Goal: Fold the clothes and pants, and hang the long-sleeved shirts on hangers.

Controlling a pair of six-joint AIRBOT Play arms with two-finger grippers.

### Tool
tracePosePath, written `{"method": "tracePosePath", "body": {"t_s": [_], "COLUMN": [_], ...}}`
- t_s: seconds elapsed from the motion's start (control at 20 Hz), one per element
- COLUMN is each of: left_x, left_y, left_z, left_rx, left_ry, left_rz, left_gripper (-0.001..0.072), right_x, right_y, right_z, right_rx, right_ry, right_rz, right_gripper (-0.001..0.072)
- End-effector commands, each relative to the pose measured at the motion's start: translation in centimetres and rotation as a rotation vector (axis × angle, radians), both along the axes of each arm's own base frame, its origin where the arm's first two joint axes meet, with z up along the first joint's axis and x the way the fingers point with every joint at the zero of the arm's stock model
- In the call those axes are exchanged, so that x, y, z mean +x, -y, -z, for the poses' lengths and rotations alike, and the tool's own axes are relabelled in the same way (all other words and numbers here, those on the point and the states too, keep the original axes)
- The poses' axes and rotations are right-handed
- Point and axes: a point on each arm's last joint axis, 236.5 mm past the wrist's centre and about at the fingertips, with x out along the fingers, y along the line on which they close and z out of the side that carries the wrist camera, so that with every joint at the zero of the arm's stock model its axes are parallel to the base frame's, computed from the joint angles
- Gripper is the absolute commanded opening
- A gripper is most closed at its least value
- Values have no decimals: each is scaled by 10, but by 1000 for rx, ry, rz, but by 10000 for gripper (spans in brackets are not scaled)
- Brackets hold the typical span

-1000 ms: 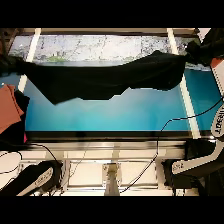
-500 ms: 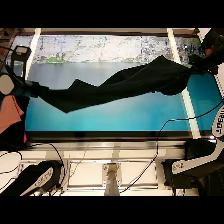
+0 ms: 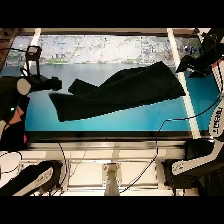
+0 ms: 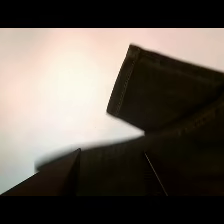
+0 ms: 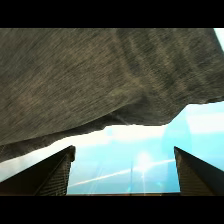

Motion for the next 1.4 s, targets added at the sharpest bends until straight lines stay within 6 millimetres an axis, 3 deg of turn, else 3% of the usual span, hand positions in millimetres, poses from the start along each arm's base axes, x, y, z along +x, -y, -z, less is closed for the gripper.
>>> {"method": "tracePosePath", "body": {"t_s": [0.0, 0.05, 0.1, 0.15, 0.2, 0.25, 0.3, 0.4, 0.5, 0.65, 0.75, 0.9, 0.95, 1.05, 1.1, 1.2, 1.35], "left_x": [28, 23, 18, 11, 5, 1, -4, -23, -49, -106, -140, -169, -170, -159, -151, -140, -142], "left_y": [-3, -7, -10, -11, -11, -11, -12, -20, -31, -31, -17, -19, -21, -25, -30, -36, -32], "left_z": [33, 47, 56, 63, 66, 68, 69, 74, 83, 106, 120, 145, 149, 148, 146, 145, 158], "left_rx": [-36, -51, -61, -58, -52, -48, -45, -19, -43, -233, -415, -554, -565, -577, -578, -578, -615], "left_ry": [-4, -57, -100, -139, -168, -188, -206, -263, -305, -386, -437, -504, -501, -453, -416, -371, -422], "left_rz": [-37, -67, -88, -92, -88, -85, -86, -73, -90, -111, -102, -173, -197, -227, -248, -278, -293], "left_gripper": [432, 420, 311, 130, 24, 22, 21, 21, 20, 20, 19, 22, 77, 548, 595, 594, 585], "right_x": [4, 5, 6, 9, 13, 18, 21, 20, 11, 3, 2, 13, 16, 16, 17, 17, 17], "right_y": [3, 4, 4, 5, 5, 6, 8, 2, -19, -39, -41, -23, -19, -18, -18, -18, -18], "right_z": [-1, -1, -1, -2, -3, -4, -4, -1, 2, -7, -12, 7, 14, 19, 19, 19, 19], "right_rx": [-14, -15, -17, -22, -27, -33, -39, 43, 252, 597, 750, 707, 671, 645, 642, 642, 643], "right_ry": [16, 20, 25, 40, 57, 81, 94, 94, 82, 122, 154, 170, 166, 157, 160, 159, 159], "right_rz": [7, 8, 8, -1, -12, -15, -28, -55, -112, -146, -122, -29, -14, -16, -14, -15, -15], "right_gripper": [682, 654, 446, 235, 150, 134, 30, 25, 24, 24, 25, 49, 166, 459, 493, 493, 493]}}
